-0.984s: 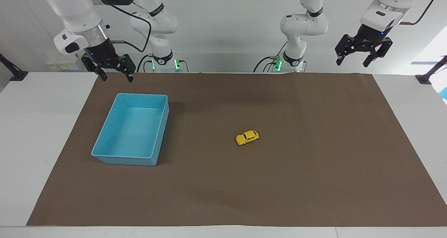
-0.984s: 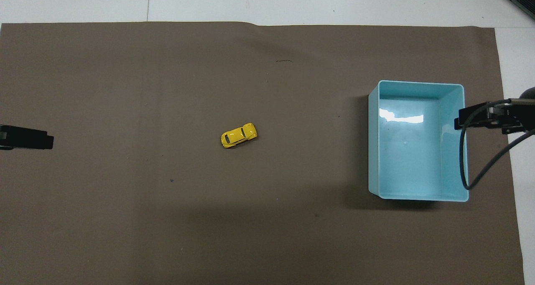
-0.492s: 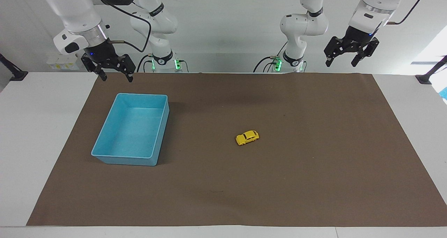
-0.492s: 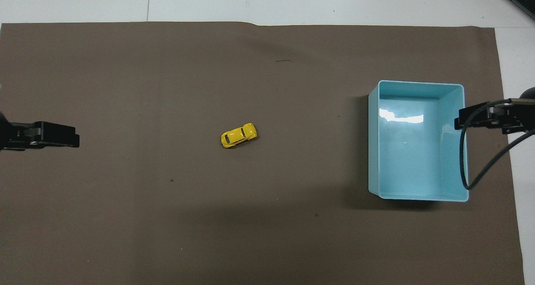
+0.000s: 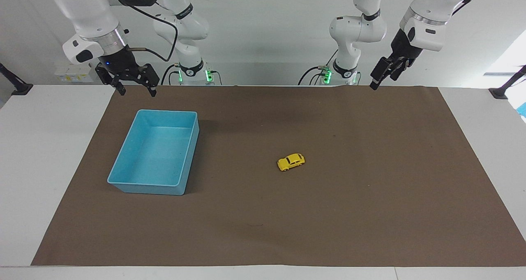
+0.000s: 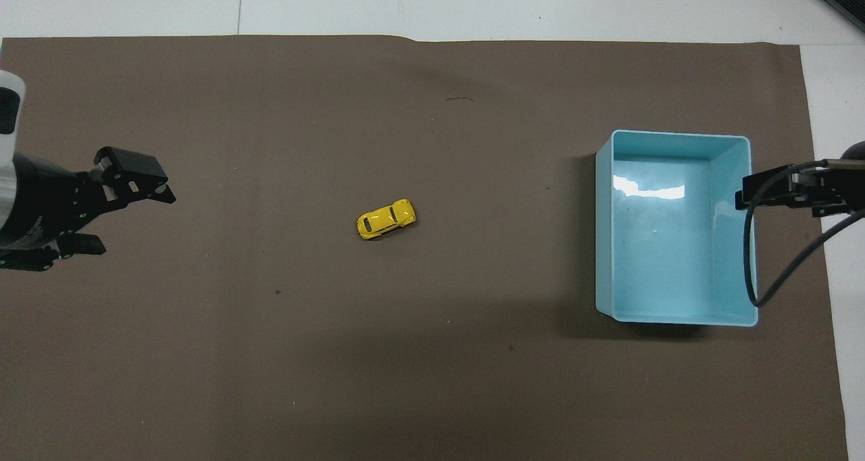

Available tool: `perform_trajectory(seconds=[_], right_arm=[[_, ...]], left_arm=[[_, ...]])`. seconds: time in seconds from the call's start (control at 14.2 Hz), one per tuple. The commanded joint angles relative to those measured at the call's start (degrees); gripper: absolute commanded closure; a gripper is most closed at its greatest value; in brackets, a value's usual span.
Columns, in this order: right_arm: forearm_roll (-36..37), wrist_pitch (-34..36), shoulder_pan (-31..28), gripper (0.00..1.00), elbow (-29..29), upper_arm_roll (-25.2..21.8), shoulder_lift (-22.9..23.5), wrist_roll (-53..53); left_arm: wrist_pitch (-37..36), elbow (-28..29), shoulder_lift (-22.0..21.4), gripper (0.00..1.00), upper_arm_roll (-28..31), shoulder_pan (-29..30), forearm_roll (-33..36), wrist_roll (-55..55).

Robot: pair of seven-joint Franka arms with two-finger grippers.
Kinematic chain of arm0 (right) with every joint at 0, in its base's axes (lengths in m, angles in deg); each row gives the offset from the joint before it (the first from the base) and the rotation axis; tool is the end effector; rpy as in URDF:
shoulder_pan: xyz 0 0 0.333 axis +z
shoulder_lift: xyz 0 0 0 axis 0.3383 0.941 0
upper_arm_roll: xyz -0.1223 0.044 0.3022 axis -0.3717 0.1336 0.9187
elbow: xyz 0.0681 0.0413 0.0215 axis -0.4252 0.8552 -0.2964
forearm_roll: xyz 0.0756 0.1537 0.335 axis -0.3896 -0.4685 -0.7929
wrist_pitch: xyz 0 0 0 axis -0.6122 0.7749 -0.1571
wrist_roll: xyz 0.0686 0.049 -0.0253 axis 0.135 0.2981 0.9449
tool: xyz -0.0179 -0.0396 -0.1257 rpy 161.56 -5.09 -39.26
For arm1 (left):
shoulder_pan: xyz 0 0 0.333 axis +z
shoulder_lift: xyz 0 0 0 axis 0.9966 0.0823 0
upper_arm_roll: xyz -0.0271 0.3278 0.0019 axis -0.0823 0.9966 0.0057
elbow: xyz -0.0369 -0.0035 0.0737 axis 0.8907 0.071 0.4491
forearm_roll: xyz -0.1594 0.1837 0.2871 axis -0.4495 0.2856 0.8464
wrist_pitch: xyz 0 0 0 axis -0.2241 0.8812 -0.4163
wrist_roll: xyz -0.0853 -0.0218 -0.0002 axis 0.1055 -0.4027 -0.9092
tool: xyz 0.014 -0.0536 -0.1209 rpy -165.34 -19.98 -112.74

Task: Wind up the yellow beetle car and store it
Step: 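Reach the left gripper toward the yellow beetle car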

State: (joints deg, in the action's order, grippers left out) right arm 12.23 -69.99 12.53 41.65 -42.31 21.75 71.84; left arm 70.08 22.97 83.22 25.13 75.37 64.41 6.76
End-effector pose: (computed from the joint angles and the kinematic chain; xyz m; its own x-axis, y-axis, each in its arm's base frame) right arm 0.5283 -0.0031 0.6139 0.9943 -0.1067 -0.0063 -0.1068 -0.9938 -0.0305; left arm 0.4917 -0.1161 0.6419 0.7968 0.6029 -0.0410 0.6027 -0.7881 0.1251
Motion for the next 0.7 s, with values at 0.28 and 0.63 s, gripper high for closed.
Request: perform_trajectory(seconds=[0.28,0.63], right_arm=[[-0.79,0.57,-1.02,0.00,0.80,0.36,-0.95,-0.77],[-0.79,0.57,-1.02,0.00,0.80,0.36,-0.95,-0.69]], left_arm=[[4.54,3.37,1.96,0.00,0.59,-2.22,-1.40,-26.60],[11.05,3.64,6.10,0.00,0.76,-1.34,-1.40,-51.36]])
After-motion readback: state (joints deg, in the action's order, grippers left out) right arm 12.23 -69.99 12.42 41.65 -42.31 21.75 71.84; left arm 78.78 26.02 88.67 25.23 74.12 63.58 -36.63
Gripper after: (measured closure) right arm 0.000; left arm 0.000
